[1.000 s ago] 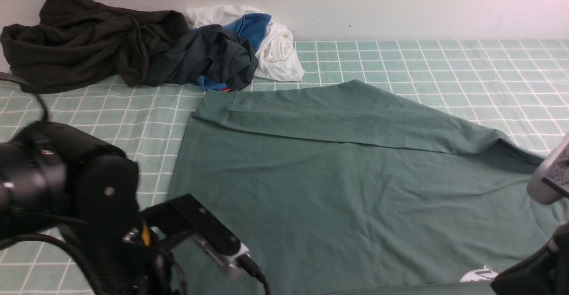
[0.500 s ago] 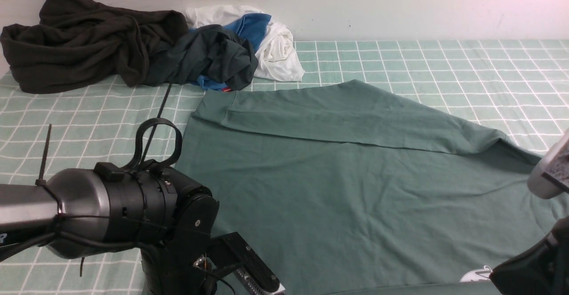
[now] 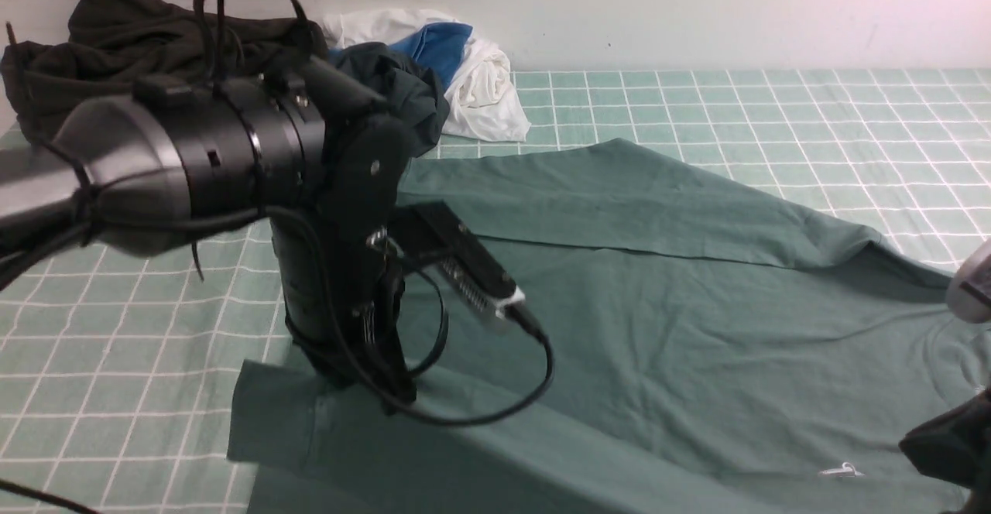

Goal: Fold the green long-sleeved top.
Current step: Use the left arm to drag and place the cuff at the centered position on the left edge of the fabric

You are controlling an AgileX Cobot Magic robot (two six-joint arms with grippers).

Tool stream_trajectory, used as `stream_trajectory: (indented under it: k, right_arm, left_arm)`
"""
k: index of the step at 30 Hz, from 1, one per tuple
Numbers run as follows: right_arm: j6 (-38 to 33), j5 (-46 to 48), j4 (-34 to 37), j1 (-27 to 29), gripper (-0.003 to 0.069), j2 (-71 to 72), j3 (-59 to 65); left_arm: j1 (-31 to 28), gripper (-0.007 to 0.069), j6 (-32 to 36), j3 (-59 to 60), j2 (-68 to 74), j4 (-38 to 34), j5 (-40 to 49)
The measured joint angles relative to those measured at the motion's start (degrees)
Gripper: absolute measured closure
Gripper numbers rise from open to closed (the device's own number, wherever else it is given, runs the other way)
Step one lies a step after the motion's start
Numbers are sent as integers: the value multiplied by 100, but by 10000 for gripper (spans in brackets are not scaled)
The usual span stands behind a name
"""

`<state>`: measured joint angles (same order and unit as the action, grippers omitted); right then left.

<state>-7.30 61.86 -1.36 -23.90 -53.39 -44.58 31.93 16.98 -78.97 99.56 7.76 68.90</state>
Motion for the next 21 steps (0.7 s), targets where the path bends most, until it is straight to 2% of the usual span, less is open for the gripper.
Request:
stream_trajectory:
  k: [5, 13, 18, 19, 21]
  right_arm:
    - [863, -12, -703, 0, 673, -7, 0]
    - [1010, -27, -813, 0, 673, -23, 0]
    - [1015, -41, -819, 0, 673, -23, 0]
    - [1015, -41, -819, 0, 673, -23, 0]
    - [1015, -96, -819, 0, 673, -23, 0]
  left_arm:
    - [-225, 624, 140, -1045, 674, 45, 30]
    - [-294, 577, 331, -2063, 1702, 58, 55]
    - [-516, 471, 255, -2646, 2200, 42, 55]
    - [-527, 471, 255, -2646, 2215, 42, 55]
    - [-684, 385, -36, -2924, 2365, 42, 55]
